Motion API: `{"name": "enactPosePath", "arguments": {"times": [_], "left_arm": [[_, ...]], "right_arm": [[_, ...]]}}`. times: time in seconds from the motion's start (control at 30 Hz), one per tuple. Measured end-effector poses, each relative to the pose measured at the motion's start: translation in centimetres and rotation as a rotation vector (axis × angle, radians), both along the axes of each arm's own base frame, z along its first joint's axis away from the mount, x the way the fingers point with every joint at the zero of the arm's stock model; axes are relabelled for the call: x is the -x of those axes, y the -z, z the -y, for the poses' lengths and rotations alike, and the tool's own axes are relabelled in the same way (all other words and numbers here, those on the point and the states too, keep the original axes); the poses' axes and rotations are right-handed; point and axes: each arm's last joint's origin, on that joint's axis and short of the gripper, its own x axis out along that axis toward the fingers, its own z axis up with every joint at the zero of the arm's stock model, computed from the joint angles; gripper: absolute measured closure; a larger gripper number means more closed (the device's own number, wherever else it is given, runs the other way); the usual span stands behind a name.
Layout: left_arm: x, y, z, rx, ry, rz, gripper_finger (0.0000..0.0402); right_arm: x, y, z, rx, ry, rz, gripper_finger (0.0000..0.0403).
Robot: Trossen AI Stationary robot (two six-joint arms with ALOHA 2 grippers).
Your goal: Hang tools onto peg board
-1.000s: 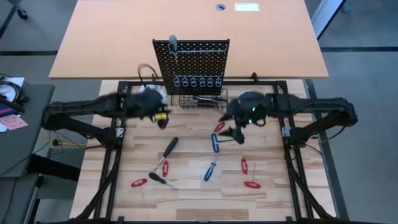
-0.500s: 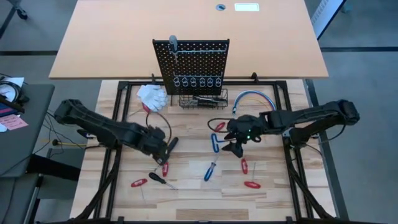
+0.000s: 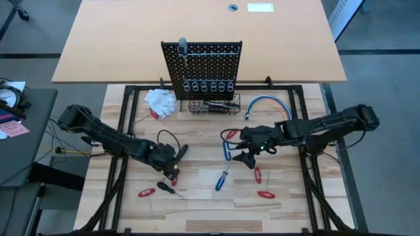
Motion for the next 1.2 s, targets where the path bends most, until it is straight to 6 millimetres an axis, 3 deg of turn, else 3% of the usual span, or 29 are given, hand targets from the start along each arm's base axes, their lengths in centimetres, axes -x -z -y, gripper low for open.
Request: {"name": "enactPosePath", "arguments": {"times": [0.17, 0.33, 0.53, 0.8, 0.93, 1.2], "left_arm": [[1.1, 1.8, -0.6, -0.064, -0.034, -0.024, 0.0260], [1.6, 2.8, -1.0, -0.139, -0.036, 0.000, 0.0308], [1.5, 3.1, -1.2, -0.193, -0.054, 0.063, 0.0363], [1.6, 3.6, -2.3, -0.272, -0.107, 0.073, 0.0384], [0.8, 1.6, -2.3, -0.335, -0.106, 0.147, 0.0394], [-0.5, -6.6, -2.3, -0.442, -0.112, 0.503, 0.0394]], "right_arm": [[-0.3, -0.3, 0.0, -0.026, 0.015, 0.040, 0.0108], [-0.5, -0.6, 0.0, -0.035, 0.019, 0.076, 0.0108], [-0.9, -1.0, 0.6, -0.040, 0.044, 0.126, 0.0108], [-1.4, -1.8, 1.5, -0.046, 0.075, 0.218, 0.0108], [-1.7, -2.3, 1.7, -0.054, 0.084, 0.278, 0.0108], [-2.0, -3.1, 1.6, -0.068, 0.083, 0.362, 0.0108]]}}
